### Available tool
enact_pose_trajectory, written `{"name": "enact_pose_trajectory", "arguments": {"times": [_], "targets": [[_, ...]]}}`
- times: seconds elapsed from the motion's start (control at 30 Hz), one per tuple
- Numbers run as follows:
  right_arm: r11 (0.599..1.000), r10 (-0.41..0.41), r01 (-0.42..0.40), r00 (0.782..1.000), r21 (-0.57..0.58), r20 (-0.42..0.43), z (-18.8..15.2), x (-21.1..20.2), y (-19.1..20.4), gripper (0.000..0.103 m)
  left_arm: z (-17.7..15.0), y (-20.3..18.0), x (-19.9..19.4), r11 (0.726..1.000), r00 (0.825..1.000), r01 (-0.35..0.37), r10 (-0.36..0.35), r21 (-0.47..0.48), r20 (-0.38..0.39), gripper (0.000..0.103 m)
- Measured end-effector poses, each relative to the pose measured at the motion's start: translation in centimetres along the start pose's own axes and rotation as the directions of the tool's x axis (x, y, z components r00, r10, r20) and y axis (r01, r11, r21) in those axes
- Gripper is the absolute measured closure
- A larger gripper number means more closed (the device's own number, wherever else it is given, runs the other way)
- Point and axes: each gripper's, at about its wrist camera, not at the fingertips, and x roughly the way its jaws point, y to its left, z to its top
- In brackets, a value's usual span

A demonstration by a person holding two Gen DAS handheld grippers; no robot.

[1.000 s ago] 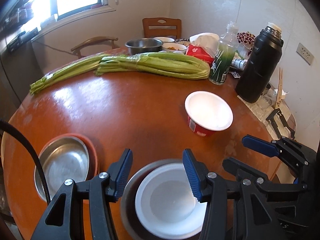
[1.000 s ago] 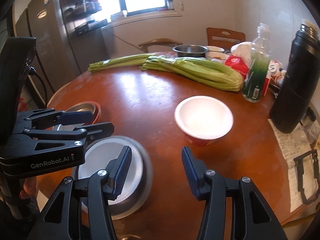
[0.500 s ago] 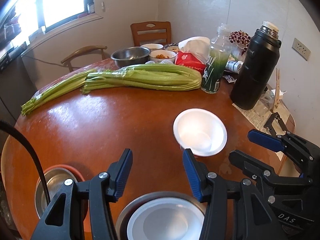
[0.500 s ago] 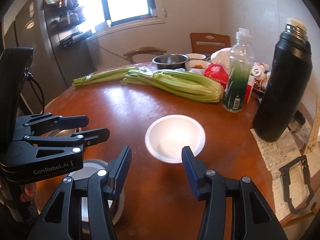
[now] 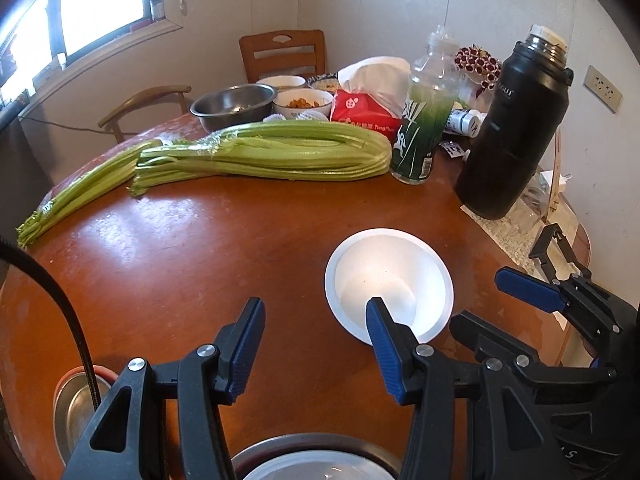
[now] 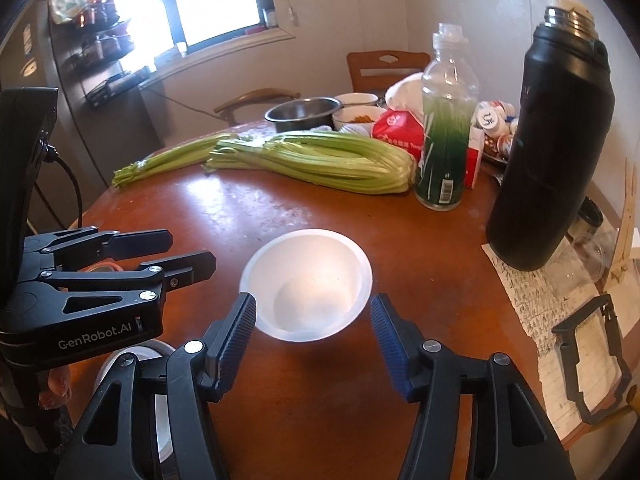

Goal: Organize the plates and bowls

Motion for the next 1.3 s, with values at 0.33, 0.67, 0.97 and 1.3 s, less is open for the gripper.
{"name": "enact_pose_trajectory", "arguments": {"times": [0.33,0.67,0.97,1.3], "targets": [[0.999,-0.027,0.03,0.997,0.045,-0.072,0.2,3.9,-1.5,0.041,0.4,0.6,2.7,0.999,0.998,0.029,-0.03,-0.025,-0.047,0.051],[1.0,-0.016,0.018,0.996,0.017,-0.093,0.2,6.1,-1.4,0.042,0.7,0.8,4.5,0.998,0.995,0.062,-0.065,-0.033,-0.079,0.051],[0.998,0.03,-0.035,0.993,-0.044,-0.112,0.0,6.8,0.4,0.046,0.5,1.7,5.8,0.995,0.99,0.062,-0.071,-0.076,-0.121,0.051],[0.988,0.098,-0.111,0.988,-0.106,-0.124,-0.3,6.9,3.5,0.048,-0.4,3.2,6.7,0.988,0.982,0.084,-0.104,-0.132,-0.157,0.052]]}}
